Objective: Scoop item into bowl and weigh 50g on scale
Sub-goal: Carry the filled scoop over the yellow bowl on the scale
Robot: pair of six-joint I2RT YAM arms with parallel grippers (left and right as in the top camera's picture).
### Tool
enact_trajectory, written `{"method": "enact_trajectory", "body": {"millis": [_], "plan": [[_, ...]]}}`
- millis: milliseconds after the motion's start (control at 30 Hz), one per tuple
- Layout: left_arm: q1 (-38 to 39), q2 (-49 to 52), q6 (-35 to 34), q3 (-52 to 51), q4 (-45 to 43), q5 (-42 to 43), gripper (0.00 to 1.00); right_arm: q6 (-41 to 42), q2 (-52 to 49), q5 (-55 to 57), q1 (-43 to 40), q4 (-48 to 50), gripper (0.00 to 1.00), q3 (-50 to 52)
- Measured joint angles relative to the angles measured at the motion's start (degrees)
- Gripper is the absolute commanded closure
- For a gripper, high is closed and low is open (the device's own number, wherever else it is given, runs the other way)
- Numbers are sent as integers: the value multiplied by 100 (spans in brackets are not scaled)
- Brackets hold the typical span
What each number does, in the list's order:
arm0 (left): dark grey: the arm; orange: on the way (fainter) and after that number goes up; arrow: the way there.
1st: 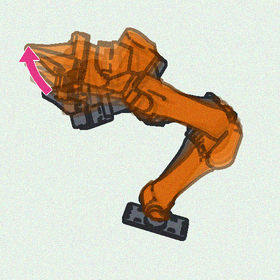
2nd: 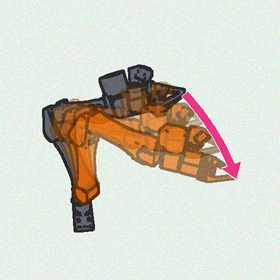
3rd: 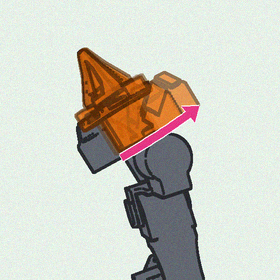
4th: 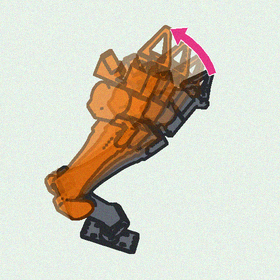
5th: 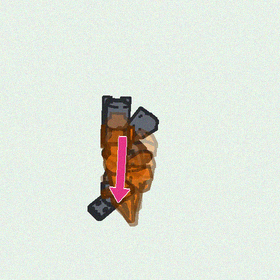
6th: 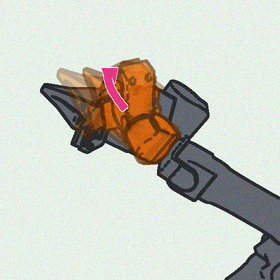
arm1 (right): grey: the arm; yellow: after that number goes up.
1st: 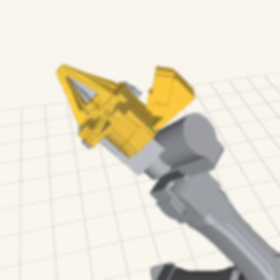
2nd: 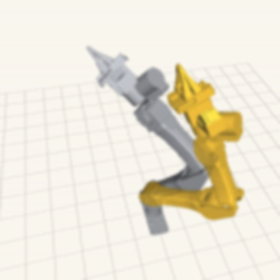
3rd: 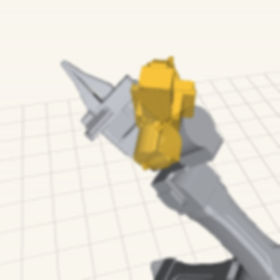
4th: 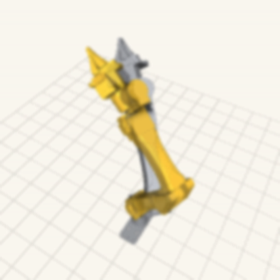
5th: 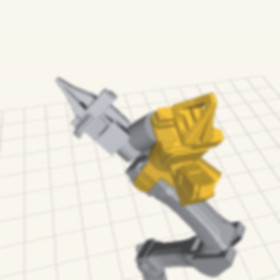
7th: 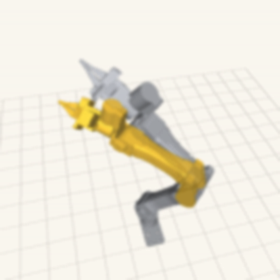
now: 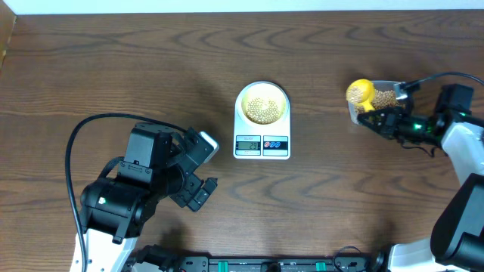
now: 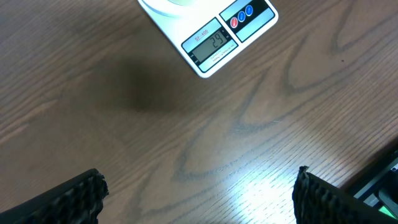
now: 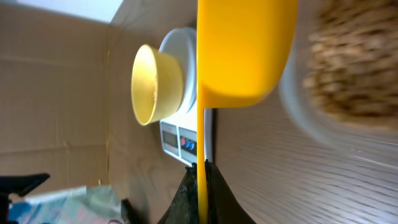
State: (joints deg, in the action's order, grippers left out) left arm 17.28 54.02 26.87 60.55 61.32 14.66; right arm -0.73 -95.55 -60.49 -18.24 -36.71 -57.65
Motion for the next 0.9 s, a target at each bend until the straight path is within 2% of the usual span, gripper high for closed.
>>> {"method": "enact_trajectory", "body": {"millis": [167,533,700,900], "plan": [[0,0,0,0,2,0,2,271,0,-37,645,162,99,2],[0,0,0,0,0,0,2,1419,-2,-155,1867,1683,99,17],[0,0,0,0,0,0,2,1561,-2,-118,2243,2280,99,20],[0,0,0,0,0,0,2,1368,-2,240,2577,2374,99,20]]}}
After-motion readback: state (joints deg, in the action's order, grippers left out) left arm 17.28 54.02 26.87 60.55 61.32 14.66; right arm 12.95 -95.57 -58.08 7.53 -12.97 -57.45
